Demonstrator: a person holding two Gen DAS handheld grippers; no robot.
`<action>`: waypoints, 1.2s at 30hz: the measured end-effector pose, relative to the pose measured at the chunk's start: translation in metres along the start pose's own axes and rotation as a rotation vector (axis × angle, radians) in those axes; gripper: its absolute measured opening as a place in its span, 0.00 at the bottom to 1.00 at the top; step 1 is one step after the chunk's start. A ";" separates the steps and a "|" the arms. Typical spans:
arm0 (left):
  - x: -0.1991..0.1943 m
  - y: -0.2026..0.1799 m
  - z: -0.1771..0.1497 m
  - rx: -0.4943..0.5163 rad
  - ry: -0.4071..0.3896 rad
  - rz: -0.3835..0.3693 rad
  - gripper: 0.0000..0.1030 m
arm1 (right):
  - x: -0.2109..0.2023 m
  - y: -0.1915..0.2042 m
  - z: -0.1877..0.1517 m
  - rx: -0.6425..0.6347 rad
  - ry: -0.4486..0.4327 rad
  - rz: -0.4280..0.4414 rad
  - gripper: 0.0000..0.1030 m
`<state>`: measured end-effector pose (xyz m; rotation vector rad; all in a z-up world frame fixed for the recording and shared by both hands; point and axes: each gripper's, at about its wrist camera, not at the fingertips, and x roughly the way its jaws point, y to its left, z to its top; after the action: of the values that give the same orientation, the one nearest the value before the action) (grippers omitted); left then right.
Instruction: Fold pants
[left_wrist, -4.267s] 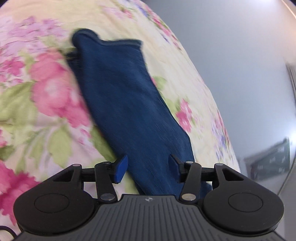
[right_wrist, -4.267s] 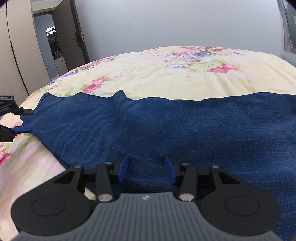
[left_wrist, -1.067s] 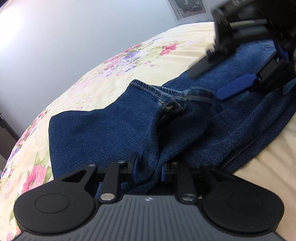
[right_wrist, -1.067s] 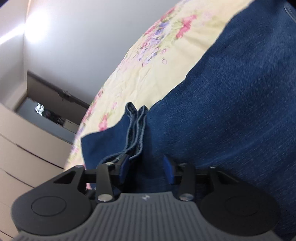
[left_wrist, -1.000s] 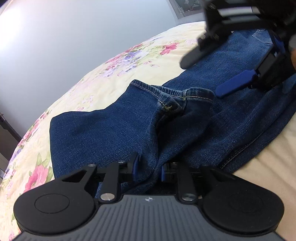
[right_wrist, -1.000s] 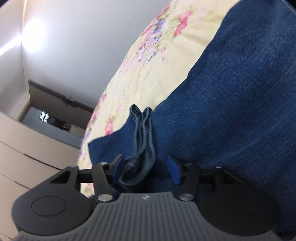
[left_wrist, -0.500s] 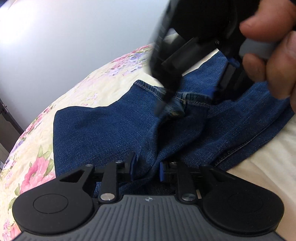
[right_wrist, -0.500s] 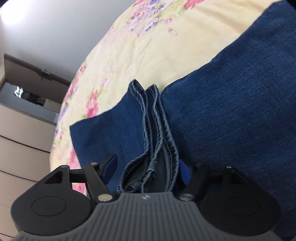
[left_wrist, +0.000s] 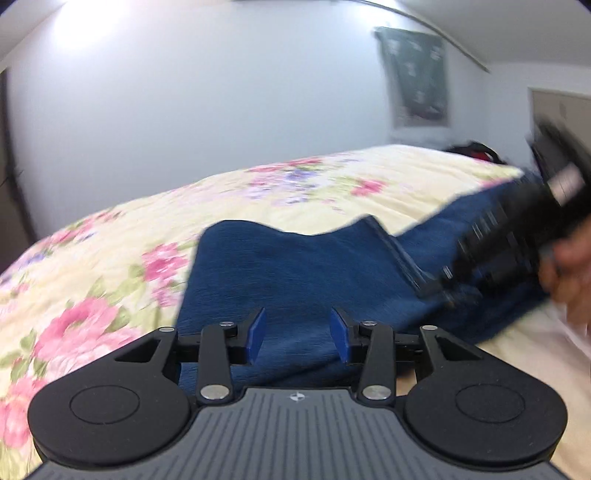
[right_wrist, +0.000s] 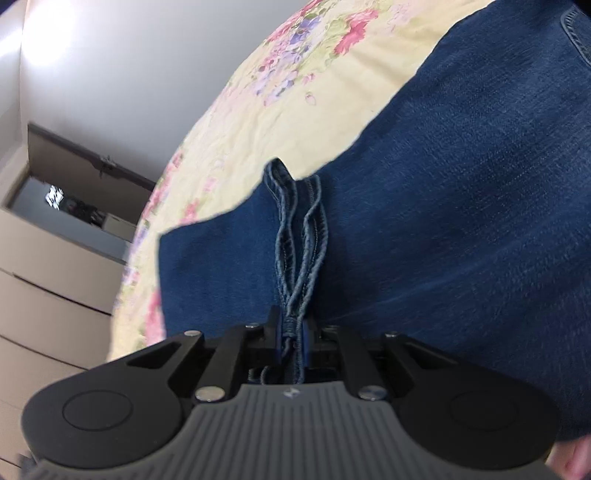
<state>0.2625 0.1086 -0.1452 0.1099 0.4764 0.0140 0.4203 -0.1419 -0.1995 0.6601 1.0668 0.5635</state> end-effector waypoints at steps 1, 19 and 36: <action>0.001 0.010 0.004 -0.052 -0.003 0.005 0.47 | 0.007 -0.003 -0.003 -0.025 -0.001 -0.012 0.04; 0.050 0.057 -0.010 -0.282 0.252 0.125 0.51 | 0.061 0.149 -0.018 -0.801 -0.169 -0.142 0.30; 0.034 0.069 -0.011 -0.321 0.185 0.102 0.50 | 0.033 0.119 -0.048 -0.790 -0.127 -0.198 0.30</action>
<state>0.2887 0.1796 -0.1630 -0.1840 0.6468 0.2018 0.3769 -0.0282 -0.1486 -0.1019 0.6934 0.6960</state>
